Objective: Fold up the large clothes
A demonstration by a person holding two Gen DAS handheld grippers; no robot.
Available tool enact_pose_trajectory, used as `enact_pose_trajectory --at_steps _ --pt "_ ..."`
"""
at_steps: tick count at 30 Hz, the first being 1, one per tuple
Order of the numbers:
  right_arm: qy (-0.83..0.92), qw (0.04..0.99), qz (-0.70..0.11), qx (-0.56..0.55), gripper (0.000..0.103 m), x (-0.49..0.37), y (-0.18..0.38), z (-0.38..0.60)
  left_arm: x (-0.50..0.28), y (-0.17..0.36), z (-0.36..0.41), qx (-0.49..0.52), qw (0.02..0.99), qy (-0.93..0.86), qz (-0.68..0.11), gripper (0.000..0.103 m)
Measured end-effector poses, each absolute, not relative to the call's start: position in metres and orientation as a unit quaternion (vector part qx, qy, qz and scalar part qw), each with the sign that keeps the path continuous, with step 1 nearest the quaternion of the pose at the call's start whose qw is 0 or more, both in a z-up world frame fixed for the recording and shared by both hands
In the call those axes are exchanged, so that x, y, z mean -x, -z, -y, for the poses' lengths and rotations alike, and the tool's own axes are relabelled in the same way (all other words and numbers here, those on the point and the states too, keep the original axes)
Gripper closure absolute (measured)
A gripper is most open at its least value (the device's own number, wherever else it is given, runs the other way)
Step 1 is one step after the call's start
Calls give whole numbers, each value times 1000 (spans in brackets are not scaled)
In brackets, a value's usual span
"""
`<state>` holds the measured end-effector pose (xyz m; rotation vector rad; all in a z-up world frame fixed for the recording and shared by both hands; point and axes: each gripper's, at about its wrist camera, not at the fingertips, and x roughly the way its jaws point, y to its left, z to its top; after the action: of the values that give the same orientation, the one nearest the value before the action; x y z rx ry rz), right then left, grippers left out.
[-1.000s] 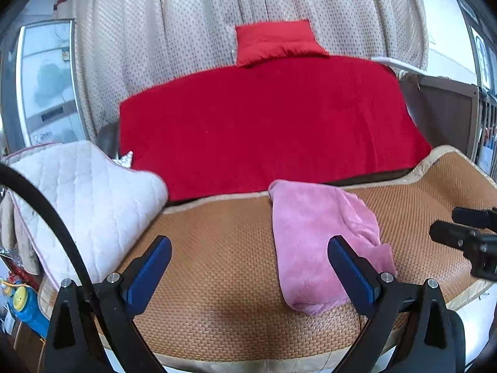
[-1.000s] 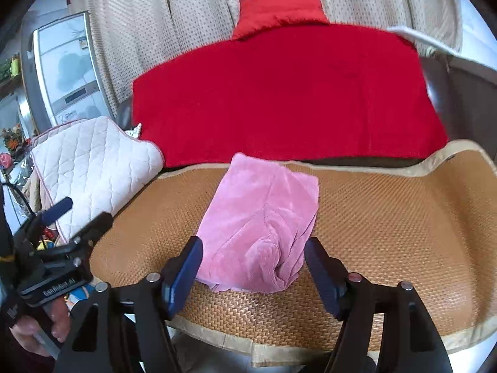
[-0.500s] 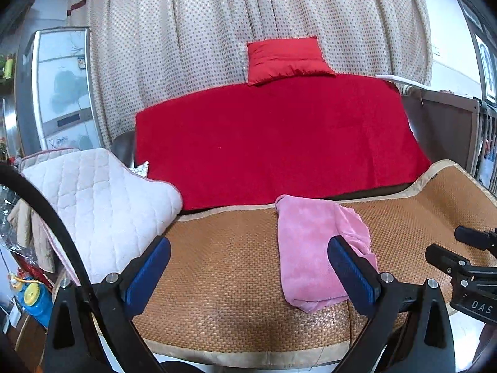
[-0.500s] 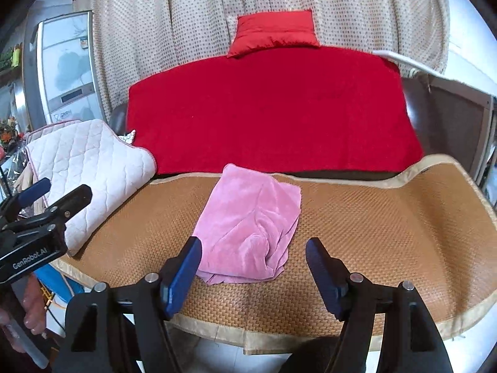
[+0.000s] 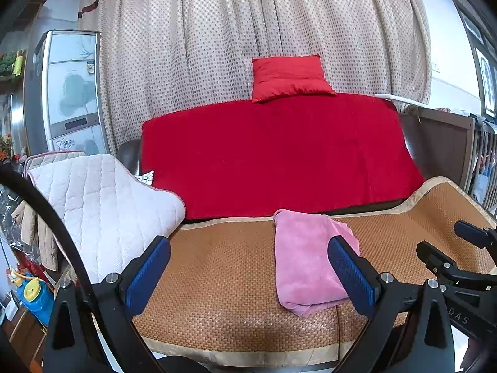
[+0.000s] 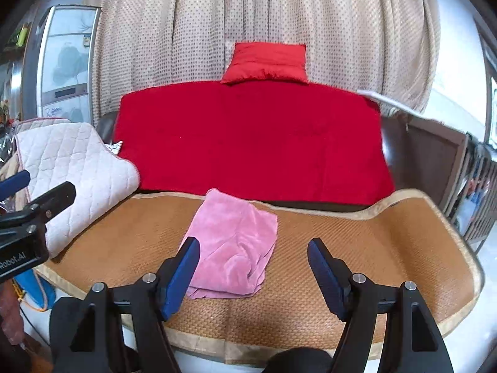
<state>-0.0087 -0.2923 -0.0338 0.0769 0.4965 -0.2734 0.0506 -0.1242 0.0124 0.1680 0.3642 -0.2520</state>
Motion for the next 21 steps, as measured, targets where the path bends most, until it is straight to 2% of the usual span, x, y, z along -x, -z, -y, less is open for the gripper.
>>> enact_pose_trajectory --at_steps 21 --pt "170 964 -205 -3 26 23 7 271 -44 -20 109 -70 976 101 -179 2"
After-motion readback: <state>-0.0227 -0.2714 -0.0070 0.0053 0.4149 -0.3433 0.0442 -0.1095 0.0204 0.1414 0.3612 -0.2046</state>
